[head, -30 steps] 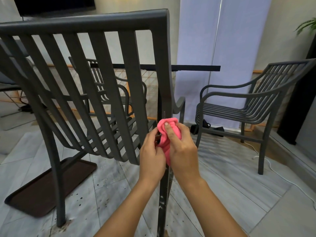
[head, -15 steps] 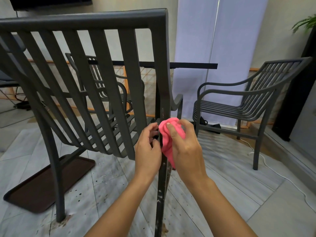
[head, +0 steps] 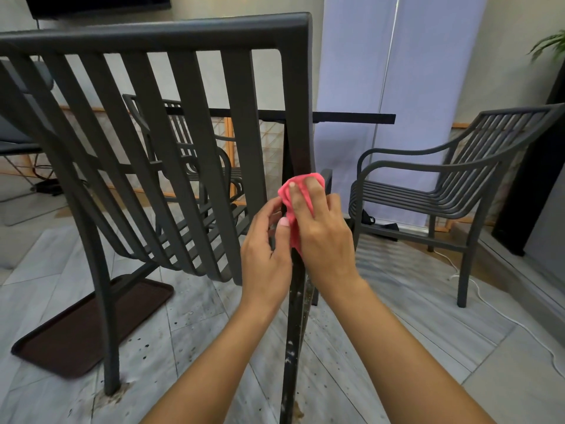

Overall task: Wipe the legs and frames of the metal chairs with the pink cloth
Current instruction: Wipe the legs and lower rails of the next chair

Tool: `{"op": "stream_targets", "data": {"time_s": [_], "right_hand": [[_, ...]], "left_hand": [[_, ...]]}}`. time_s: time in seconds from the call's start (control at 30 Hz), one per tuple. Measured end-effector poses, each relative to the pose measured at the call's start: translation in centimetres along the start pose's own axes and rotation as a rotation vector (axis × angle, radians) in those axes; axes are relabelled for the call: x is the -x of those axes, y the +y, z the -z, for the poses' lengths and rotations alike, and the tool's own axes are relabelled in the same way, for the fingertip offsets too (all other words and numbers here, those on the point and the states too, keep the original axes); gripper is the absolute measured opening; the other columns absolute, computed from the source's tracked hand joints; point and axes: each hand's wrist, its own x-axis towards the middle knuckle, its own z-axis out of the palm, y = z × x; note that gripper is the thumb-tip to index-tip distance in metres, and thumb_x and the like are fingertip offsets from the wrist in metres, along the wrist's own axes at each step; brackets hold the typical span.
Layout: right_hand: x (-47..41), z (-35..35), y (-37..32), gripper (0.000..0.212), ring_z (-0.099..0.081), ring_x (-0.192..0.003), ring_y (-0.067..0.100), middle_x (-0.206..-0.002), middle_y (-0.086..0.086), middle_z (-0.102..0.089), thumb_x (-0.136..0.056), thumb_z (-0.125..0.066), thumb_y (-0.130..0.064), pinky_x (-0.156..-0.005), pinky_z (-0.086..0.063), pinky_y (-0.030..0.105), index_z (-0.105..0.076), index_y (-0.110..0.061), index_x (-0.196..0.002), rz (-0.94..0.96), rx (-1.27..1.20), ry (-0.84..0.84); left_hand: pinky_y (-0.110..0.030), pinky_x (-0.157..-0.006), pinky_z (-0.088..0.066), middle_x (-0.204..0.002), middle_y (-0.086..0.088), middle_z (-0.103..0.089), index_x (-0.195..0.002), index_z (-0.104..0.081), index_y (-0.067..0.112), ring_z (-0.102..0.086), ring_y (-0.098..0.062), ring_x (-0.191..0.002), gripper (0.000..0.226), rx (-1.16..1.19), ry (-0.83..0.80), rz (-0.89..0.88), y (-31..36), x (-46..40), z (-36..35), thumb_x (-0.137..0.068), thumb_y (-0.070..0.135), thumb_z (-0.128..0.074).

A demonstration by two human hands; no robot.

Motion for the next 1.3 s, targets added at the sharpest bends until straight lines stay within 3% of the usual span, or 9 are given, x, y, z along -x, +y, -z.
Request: {"op": "stream_targets", "data": {"time_s": [0.17, 0.33, 0.5, 0.6, 0.8, 0.97, 1.13, 1.2, 1.3], "right_hand": [[1.6, -0.8, -0.2, 0.051, -0.052, -0.083, 0.029, -0.126, 0.017, -0.050, -0.077, -0.071, -0.005, -0.057, -0.055, 0.031, -0.054, 0.002, -0.125, -0.032, -0.009, -0.018], [3.6, -1.6, -0.4, 0.042, -0.039, -0.083, 0.020, -0.124, 0.017, -0.056, -0.090, -0.040, -0.016, -0.056, -0.052, 0.026, -0.055, 0.002, -0.125, -0.084, -0.039, -0.109], [5.0, -1.6, -0.5, 0.049, -0.040, -0.083, 0.022, -0.126, 0.016, -0.054, -0.074, -0.067, -0.007, -0.053, -0.052, 0.028, -0.058, 0.005, -0.120, -0.102, -0.095, -0.157], [5.6, -1.5, -0.6, 0.059, -0.052, -0.080, 0.027, -0.125, 0.017, -0.056, -0.065, -0.081, -0.005, -0.053, -0.054, 0.030, -0.058, 0.006, -0.118, -0.111, -0.104, -0.188], [6.9, -2.2, -0.7, 0.064, -0.051, -0.078, 0.024, -0.126, 0.015, -0.055, -0.065, -0.081, -0.008, -0.053, -0.055, 0.028, -0.056, 0.002, -0.123, -0.111, -0.105, -0.209], [8.1, -2.8, -0.7, 0.050, -0.042, -0.080, 0.012, -0.122, 0.011, -0.056, -0.088, -0.045, -0.026, -0.063, -0.050, 0.020, -0.048, -0.005, -0.133, -0.206, -0.101, -0.350], [8.3, -2.2, -0.9, 0.058, -0.048, -0.079, 0.021, -0.125, 0.010, -0.054, -0.075, -0.075, -0.010, -0.056, -0.053, 0.028, -0.052, -0.005, -0.128, -0.158, -0.147, -0.373], [8.3, -1.1, -1.0, 0.042, -0.052, -0.085, 0.022, -0.123, 0.005, -0.053, -0.084, -0.067, -0.014, -0.061, -0.054, 0.034, -0.056, -0.013, -0.124, -0.120, -0.172, -0.353], [8.0, 1.6, -0.8, 0.012, -0.055, -0.098, 0.009, -0.111, -0.009, -0.052, -0.095, -0.047, -0.043, -0.076, -0.049, 0.032, -0.053, -0.045, -0.104, -0.158, -0.205, -0.304]], "left_hand": [[-0.003, -0.093, -0.036, -0.132, 0.017, -0.050, -0.136, -0.043, 0.032, -0.045, 0.015, -0.114, 0.037, -0.038, -0.015, 0.025, 0.2, -0.6, -0.6, -0.098, 0.030, -0.041], [-0.027, -0.109, -0.036, -0.141, 0.012, -0.045, -0.137, -0.042, 0.032, -0.038, 0.004, -0.126, 0.038, -0.059, -0.081, 0.048, 0.3, -1.5, -1.1, -0.099, 0.032, -0.037], [-0.032, -0.108, -0.039, -0.132, 0.019, -0.049, -0.133, -0.046, 0.035, -0.042, 0.003, -0.124, 0.035, -0.013, -0.076, 0.063, -0.2, -1.9, -1.3, -0.100, 0.030, -0.036], [-0.034, -0.108, -0.040, -0.131, 0.020, -0.049, -0.128, -0.047, 0.042, -0.044, 0.000, -0.125, 0.033, 0.019, -0.083, 0.066, -0.6, -2.1, -1.1, -0.100, 0.032, -0.034], [-0.032, -0.110, -0.037, -0.134, 0.017, -0.050, -0.124, -0.045, 0.048, -0.044, -0.001, -0.127, 0.032, 0.044, -0.116, 0.080, -0.7, -2.1, -0.9, -0.100, 0.029, -0.033], [-0.033, -0.110, -0.036, -0.135, 0.017, -0.050, -0.128, -0.047, 0.042, -0.044, 0.000, -0.127, 0.034, 0.062, -0.115, 0.086, -0.8, -2.1, -0.9, -0.100, 0.027, -0.034], [-0.030, -0.109, -0.037, -0.133, 0.017, -0.051, -0.131, -0.048, 0.036, -0.045, 0.003, -0.125, 0.036, 0.081, -0.125, 0.084, -0.8, -2.2, -0.8, -0.100, 0.023, -0.036], [-0.018, -0.103, -0.039, -0.127, 0.017, -0.055, -0.131, -0.050, 0.031, -0.049, 0.008, -0.118, 0.035, 0.068, -0.111, 0.073, -0.7, -2.1, -0.7, -0.099, 0.022, -0.041], [-0.005, -0.088, -0.041, -0.117, 0.017, -0.059, -0.129, -0.053, 0.025, -0.055, 0.011, -0.106, 0.034, 0.023, -0.052, 0.064, -0.6, -1.7, -0.6, -0.096, 0.021, -0.050]]}}
